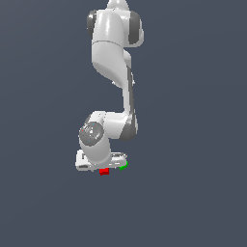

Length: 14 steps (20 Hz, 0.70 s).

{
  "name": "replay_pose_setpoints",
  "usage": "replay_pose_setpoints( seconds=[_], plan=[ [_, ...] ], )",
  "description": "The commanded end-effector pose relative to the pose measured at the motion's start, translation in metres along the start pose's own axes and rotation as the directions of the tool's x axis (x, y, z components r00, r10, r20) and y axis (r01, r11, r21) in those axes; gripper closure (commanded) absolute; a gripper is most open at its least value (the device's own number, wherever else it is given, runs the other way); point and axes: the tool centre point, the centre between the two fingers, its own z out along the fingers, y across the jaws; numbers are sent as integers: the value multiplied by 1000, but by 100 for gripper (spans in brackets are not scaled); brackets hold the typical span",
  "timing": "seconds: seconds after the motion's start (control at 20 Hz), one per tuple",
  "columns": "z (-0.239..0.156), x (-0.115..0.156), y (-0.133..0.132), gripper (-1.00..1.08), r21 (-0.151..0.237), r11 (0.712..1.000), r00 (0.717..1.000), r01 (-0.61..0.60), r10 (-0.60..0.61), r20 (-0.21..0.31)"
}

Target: Stack the red cube on top of the green cube.

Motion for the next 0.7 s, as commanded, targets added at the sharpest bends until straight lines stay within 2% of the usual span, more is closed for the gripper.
replay_pose_setpoints(
  seconds=[0.0, 0.3, 0.35, 0.65],
  plan=[
    [10, 0, 0, -92, 0, 1000, 1000, 0, 0, -1],
    [13, 1, 0, -92, 0, 1000, 1000, 0, 0, -1],
    [13, 1, 0, 108, 0, 1000, 1000, 0, 0, -1],
    [13, 1, 0, 108, 0, 1000, 1000, 0, 0, -1]
  ],
)
